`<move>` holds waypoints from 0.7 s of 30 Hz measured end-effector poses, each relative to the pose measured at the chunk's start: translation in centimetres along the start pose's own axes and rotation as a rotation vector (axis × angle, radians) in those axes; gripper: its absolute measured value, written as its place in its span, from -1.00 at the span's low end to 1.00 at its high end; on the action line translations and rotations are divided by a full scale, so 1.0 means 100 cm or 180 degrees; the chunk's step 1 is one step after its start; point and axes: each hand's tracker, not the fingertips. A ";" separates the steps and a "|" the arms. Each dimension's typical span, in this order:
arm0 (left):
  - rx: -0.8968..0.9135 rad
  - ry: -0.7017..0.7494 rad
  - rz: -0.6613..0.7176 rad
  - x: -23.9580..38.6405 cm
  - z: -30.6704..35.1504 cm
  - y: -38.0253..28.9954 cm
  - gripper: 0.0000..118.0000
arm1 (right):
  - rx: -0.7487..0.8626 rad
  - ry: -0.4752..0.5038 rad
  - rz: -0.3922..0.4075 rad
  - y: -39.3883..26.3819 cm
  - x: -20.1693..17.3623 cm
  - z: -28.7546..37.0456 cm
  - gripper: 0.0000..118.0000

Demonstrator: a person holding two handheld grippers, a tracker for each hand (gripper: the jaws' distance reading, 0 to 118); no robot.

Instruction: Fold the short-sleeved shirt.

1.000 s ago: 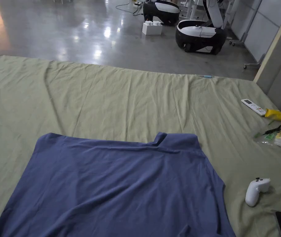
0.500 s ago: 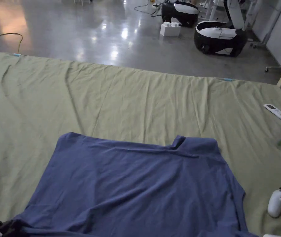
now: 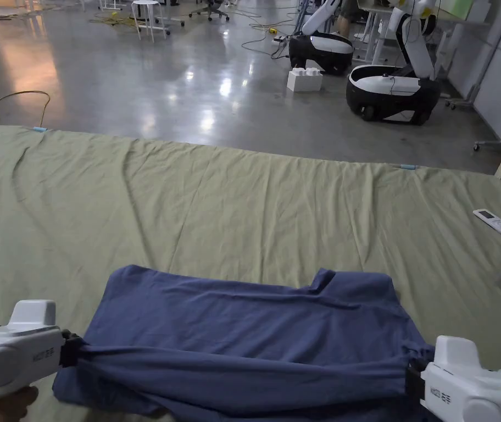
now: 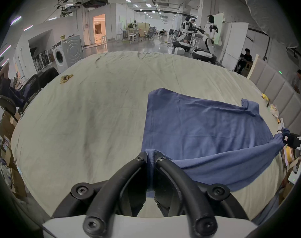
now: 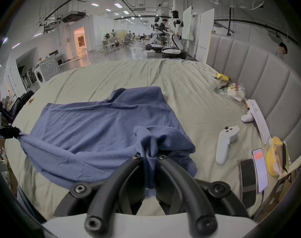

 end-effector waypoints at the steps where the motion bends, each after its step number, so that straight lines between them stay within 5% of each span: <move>1: -0.0029 -0.0004 0.0022 0.001 -0.007 0.003 -0.88 | -0.0019 -0.0029 0.0013 0.001 -0.001 -0.008 -0.84; 9: -0.0217 0.0019 0.0014 0.016 -0.035 0.008 -0.88 | -0.0294 -0.0097 -0.0031 -0.007 0.005 -0.064 -0.79; 12: -0.0228 0.0042 -0.0039 0.015 -0.036 0.011 -0.84 | -0.0249 -0.0193 -0.0019 -0.010 0.004 -0.060 -0.36; 16: 0.0040 -0.0006 0.0054 0.015 -0.011 0.012 -0.16 | 0.0232 -0.0206 -0.0036 -0.006 0.001 -0.028 0.28; 21: 0.0677 -0.0132 0.0071 0.029 0.033 0.010 0.00 | 0.0953 -0.0211 -0.0022 0.002 -0.020 0.026 0.53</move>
